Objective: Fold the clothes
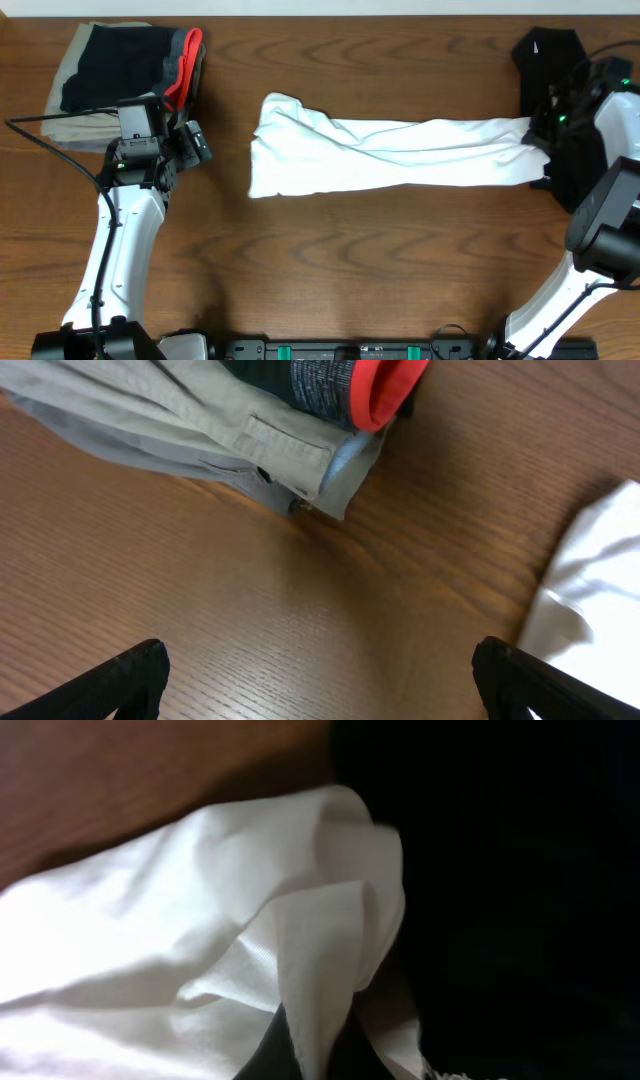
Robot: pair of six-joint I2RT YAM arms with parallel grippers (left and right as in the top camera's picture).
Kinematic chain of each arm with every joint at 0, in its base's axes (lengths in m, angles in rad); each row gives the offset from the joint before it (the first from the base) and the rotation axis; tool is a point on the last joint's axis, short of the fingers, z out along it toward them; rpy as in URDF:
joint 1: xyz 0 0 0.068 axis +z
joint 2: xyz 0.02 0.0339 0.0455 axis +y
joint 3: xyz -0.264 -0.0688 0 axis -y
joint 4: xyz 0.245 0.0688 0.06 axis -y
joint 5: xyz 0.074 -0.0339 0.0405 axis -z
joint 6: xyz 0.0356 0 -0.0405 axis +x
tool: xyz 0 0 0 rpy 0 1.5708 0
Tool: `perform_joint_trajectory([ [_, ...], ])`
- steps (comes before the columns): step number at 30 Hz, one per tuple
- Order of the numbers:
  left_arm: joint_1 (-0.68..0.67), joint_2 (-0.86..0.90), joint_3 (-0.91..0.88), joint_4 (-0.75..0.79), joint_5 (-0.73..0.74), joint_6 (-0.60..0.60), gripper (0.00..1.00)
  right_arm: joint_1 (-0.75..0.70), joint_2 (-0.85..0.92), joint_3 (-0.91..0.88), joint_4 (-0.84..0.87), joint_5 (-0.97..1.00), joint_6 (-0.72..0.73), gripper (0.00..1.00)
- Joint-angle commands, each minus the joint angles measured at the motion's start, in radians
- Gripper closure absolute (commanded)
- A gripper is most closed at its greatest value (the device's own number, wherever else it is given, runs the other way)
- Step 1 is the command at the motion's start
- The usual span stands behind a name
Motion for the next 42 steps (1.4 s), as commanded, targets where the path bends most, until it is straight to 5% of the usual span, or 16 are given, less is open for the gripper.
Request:
perform_joint_trajectory([
  [1,0.006,-0.007,0.018,-0.003,-0.013,0.036,0.02,-0.003,0.001,0.074,-0.042,-0.044,-0.075,0.99],
  [34,0.006,-0.007,0.018,-0.002,-0.012,0.035,0.02,0.643,0.090,0.130,-0.047,0.040,0.034,0.98],
  [42,0.006,0.002,0.018,0.006,-0.012,0.035,0.02,0.740,0.089,0.151,-0.011,-0.010,0.016,0.64],
])
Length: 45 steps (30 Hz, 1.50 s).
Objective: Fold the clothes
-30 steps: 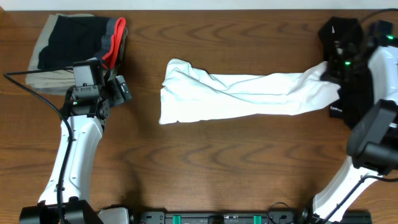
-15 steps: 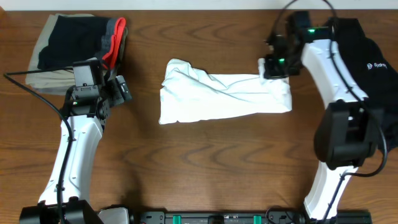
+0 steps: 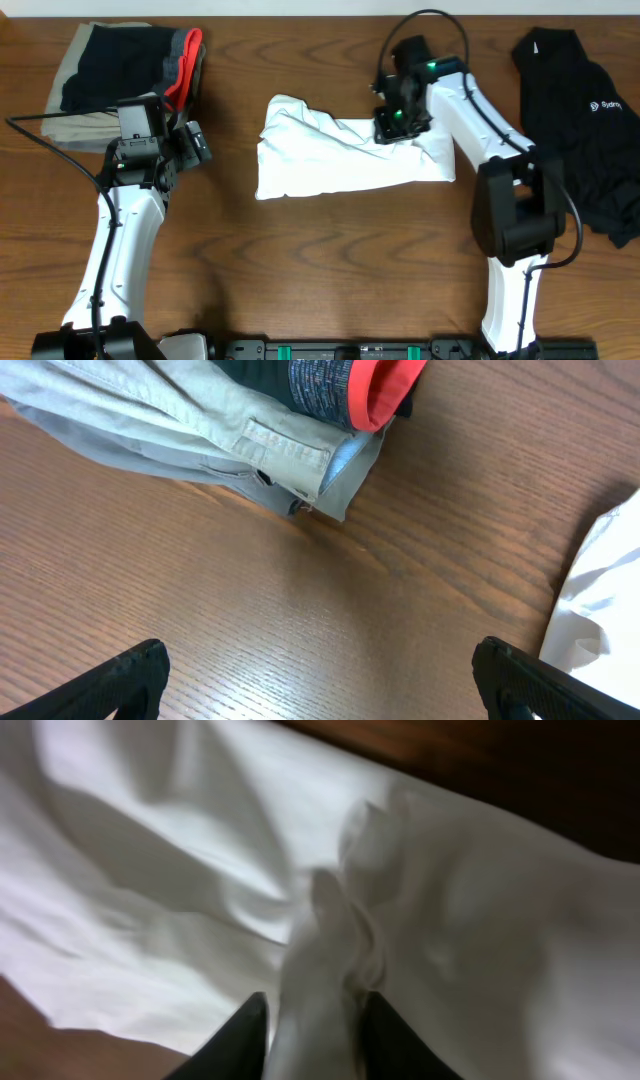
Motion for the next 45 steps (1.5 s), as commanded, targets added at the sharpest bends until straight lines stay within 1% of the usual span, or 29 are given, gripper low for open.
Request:
perform_joint_trajectory([
  [1,0.005,0.005,0.018,0.003,-0.012,0.016,0.02,0.047,-0.007,0.039,-0.001,-0.030,-0.008,0.61],
  [2,0.005,0.009,0.018,0.003,-0.012,0.016,0.02,0.055,-0.012,0.053,-0.006,-0.037,-0.011,0.58],
  [6,0.005,0.020,0.018,0.003,-0.012,0.016,0.02,0.062,-0.032,0.095,-0.060,-0.038,-0.027,0.56],
  [10,0.005,0.021,0.018,0.004,-0.012,0.016,0.02,0.045,-0.035,0.108,-0.132,0.053,0.028,0.55],
  [16,0.005,0.021,0.018,0.014,-0.011,0.016,0.02,0.032,-0.034,0.101,-0.224,0.124,0.030,0.54],
  [25,0.005,0.021,0.018,0.014,-0.011,0.016,0.02,0.058,-0.033,0.040,-0.166,0.137,0.047,0.50],
  [26,0.005,0.021,0.018,0.014,-0.011,0.016,0.02,0.060,-0.033,0.034,-0.158,0.137,0.047,0.52],
  [28,0.005,0.021,0.018,0.014,-0.011,0.016,0.02,0.065,-0.033,0.017,-0.144,0.137,0.047,0.59],
  [30,0.005,0.021,0.018,0.014,-0.011,0.016,0.02,0.069,-0.032,-0.002,-0.130,0.145,0.047,0.69],
  [31,0.005,0.021,0.018,0.014,-0.011,0.016,0.02,0.070,-0.032,-0.008,-0.124,0.156,0.051,0.77],
  [34,0.005,0.021,0.018,0.014,-0.011,0.016,0.02,0.070,-0.032,-0.013,-0.092,0.196,0.081,0.99],
  [45,0.005,0.021,0.018,0.022,-0.011,0.016,0.02,0.070,-0.032,-0.008,0.136,0.196,0.157,0.99],
])
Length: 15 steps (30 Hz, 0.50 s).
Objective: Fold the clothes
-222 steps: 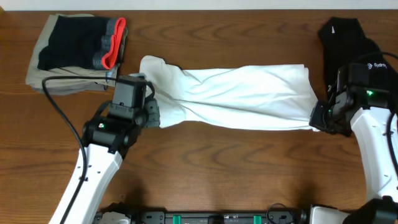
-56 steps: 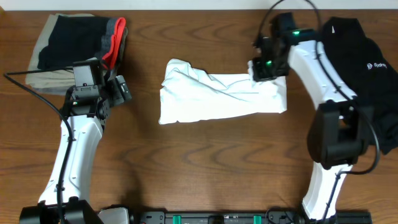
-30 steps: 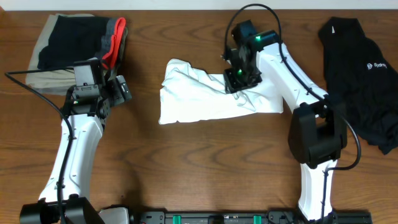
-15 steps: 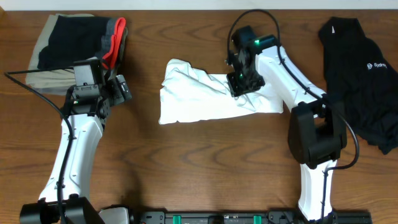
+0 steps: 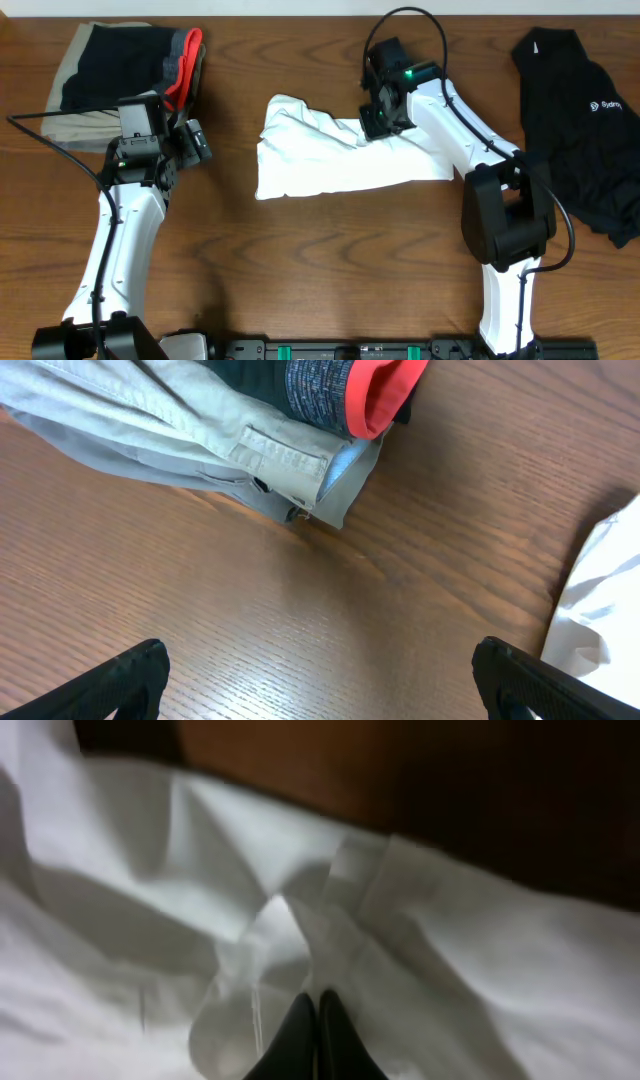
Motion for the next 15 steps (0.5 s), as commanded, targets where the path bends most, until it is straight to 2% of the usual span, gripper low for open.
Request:
perform_joint_trajectory([
  [1,0.005,0.008,0.018,0.001,-0.011,0.016,0.02,0.005,-0.023,-0.001,0.041,0.008,0.050,0.99],
  [7,0.005,0.008,0.018,0.001,-0.011,0.016,0.02,0.015,-0.023,-0.003,0.032,-0.020,0.045,0.99],
  [11,0.005,0.008,0.018,0.001,-0.011,0.016,0.02,0.064,-0.016,-0.004,-0.005,-0.107,-0.038,0.98],
  [12,0.005,0.008,0.018,0.001,-0.011,0.016,0.02,0.077,-0.016,-0.004,-0.014,-0.109,-0.051,0.90],
  [14,0.005,0.008,0.018,0.001,-0.011,0.016,0.02,0.103,-0.016,-0.004,-0.033,-0.106,-0.069,0.63],
  [15,0.005,0.008,0.018,0.000,-0.011,0.016,0.02,0.112,-0.016,-0.003,-0.038,-0.107,-0.069,0.61],
])
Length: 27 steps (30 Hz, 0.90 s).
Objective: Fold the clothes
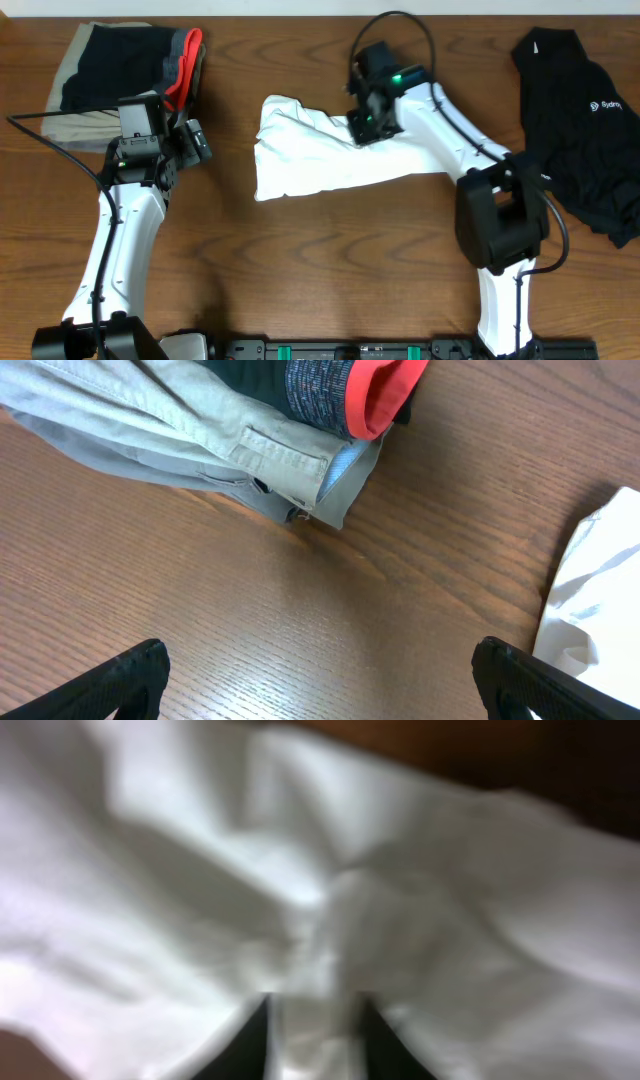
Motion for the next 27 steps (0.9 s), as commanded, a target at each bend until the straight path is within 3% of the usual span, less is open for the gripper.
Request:
perform_joint_trajectory([
  [1,0.005,0.008,0.018,0.000,-0.011,0.016,0.02,0.054,-0.016,-0.002,-0.013,-0.043,-0.044,0.58],
  [3,0.005,0.008,0.018,0.000,-0.011,0.016,0.02,0.059,-0.019,0.000,-0.013,-0.045,-0.044,0.47],
  [5,0.005,0.008,0.018,-0.001,-0.010,0.015,0.02,0.054,-0.026,0.010,-0.023,-0.049,-0.040,0.43],
  [13,0.001,0.026,0.018,0.010,0.226,0.018,0.02,-0.030,-0.089,0.070,-0.089,-0.045,-0.032,0.40],
  [17,-0.010,0.099,0.018,0.036,0.393,0.108,0.02,-0.110,-0.129,0.071,-0.089,-0.037,-0.033,0.35],
  [27,-0.025,0.346,0.018,0.255,0.731,0.199,0.02,-0.274,-0.151,0.071,-0.161,-0.036,-0.042,0.32],
])
